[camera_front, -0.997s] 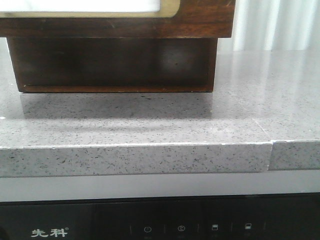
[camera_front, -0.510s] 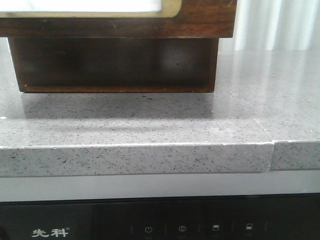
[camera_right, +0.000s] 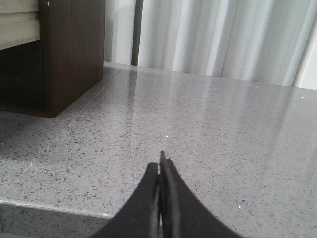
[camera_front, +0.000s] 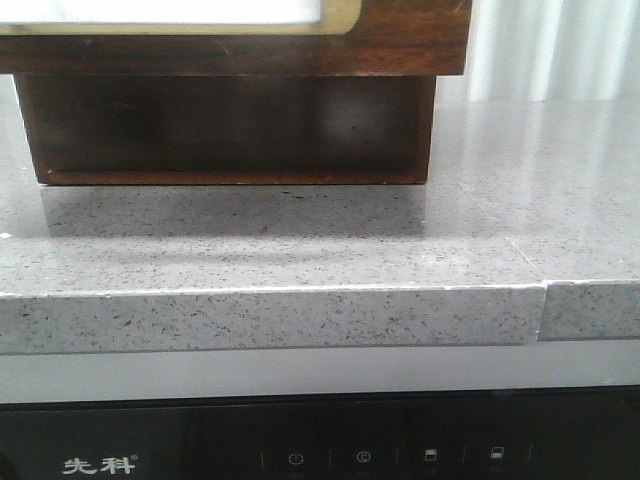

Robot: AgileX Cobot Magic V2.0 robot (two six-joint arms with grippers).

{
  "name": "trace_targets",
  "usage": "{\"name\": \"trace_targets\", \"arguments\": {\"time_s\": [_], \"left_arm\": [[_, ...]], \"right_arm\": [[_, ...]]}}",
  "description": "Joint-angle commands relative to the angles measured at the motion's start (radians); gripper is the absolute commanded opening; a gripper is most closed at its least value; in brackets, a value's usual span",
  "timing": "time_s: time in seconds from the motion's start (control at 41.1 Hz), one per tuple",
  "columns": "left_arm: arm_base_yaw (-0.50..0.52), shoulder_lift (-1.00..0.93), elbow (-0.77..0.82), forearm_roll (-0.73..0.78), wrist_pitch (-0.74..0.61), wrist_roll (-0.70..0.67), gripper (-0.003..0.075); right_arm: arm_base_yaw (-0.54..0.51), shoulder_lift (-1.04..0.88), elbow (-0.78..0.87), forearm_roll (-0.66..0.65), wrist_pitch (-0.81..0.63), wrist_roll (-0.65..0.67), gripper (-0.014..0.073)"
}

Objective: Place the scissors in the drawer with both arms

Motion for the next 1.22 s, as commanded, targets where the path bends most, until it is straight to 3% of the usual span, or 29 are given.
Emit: {"name": "trace_targets", "arguments": {"time_s": [0.0,0.146,1.191], "left_arm": [[-0.004,-0.018,0.026,-0.007,-0.087,-0.008,-0.0020],[-0.004,-0.018,0.026,-0.007,-0.087,-0.008,-0.0020],[-0.004,-0.018,0.026,-0.007,-0.087,-0.008,-0.0020]], "right_arm": [[-0.006,-0.016,0.000,0.008,-0.094,0.013,-0.0067],[-0.006,-0.016,0.000,-0.033,-0.114,0.127,-0.0067],[-0.006,-0.016,0.000,-0.060,-0.113,0.127,-0.0067]]}}
